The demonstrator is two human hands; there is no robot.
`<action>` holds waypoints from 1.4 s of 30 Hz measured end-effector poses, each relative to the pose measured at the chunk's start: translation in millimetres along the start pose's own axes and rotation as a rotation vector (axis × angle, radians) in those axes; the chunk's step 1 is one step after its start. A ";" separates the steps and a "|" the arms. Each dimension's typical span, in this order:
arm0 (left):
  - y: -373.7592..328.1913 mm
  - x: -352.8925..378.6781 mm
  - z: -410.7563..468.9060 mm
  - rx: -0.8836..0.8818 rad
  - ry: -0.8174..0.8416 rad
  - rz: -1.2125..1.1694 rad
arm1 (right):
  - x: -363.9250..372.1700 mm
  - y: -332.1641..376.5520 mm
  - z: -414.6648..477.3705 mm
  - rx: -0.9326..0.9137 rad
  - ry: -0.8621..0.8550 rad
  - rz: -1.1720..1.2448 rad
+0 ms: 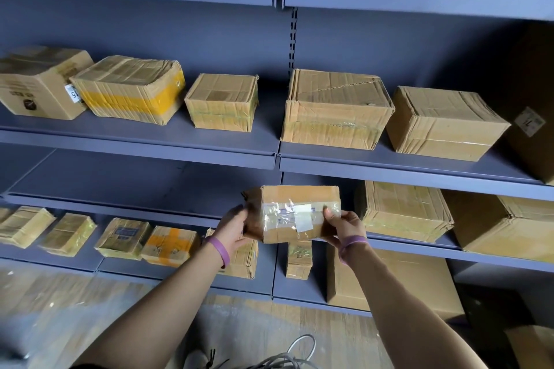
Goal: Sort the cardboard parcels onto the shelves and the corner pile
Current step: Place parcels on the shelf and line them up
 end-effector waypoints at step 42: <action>-4.9 18.5 -18.2 0.098 0.056 0.180 | 17.6 -0.4 -15.5 -0.043 0.041 0.020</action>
Point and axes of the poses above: each hand's wrist, its own z-axis towards the middle knuckle, its own x-axis out of the palm, y = z × x, the point moved 6 cm from there along z, towards the middle knuckle, and after that the axes turned 4 degrees about -z, right-handed, at the moved point
